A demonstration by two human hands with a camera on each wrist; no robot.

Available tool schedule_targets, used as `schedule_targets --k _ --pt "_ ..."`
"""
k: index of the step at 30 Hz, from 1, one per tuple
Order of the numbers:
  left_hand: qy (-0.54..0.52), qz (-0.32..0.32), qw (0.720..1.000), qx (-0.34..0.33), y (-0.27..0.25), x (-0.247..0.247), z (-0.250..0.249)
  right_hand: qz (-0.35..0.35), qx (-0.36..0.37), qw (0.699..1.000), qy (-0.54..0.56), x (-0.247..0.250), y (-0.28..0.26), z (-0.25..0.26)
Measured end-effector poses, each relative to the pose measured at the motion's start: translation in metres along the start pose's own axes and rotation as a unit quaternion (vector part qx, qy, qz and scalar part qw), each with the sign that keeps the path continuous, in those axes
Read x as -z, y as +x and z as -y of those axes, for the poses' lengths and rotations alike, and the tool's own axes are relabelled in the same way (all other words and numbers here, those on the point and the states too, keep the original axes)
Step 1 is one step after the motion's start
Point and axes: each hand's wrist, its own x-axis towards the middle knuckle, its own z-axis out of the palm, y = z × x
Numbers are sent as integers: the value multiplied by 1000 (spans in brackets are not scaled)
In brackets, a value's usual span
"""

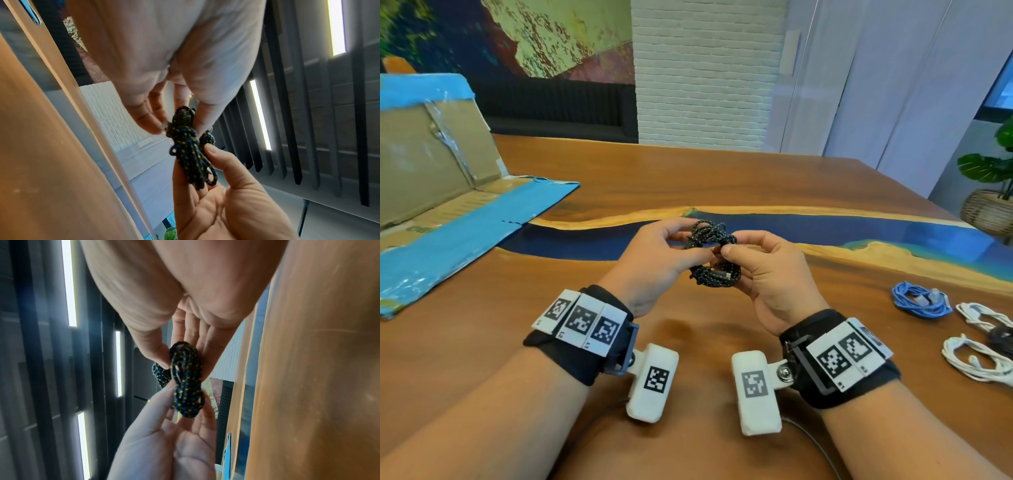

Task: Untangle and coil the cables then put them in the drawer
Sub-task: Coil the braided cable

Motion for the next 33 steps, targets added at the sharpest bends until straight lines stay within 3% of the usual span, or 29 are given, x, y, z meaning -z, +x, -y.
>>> schedule_targets --k 4,10,17,21,25,33 --pt "-29 1 999 38 -2 -2 1 19 -27 999 41 2 2 1" --pt "-126 72 987 67 -4 -2 -5 99 -46 991 76 8 3 6" --pt "-136 85 982 101 -5 -4 -5 141 -52 980 131 4 2 4" --pt "-123 67 986 91 -5 1 -5 105 20 993 -58 3 3 1" --pt "-134 45 986 85 -4 3 -8 77 75 975 -197 8 2 6" --pt "-139 45 986 85 -2 2 -4 77 20 966 -246 11 5 22"
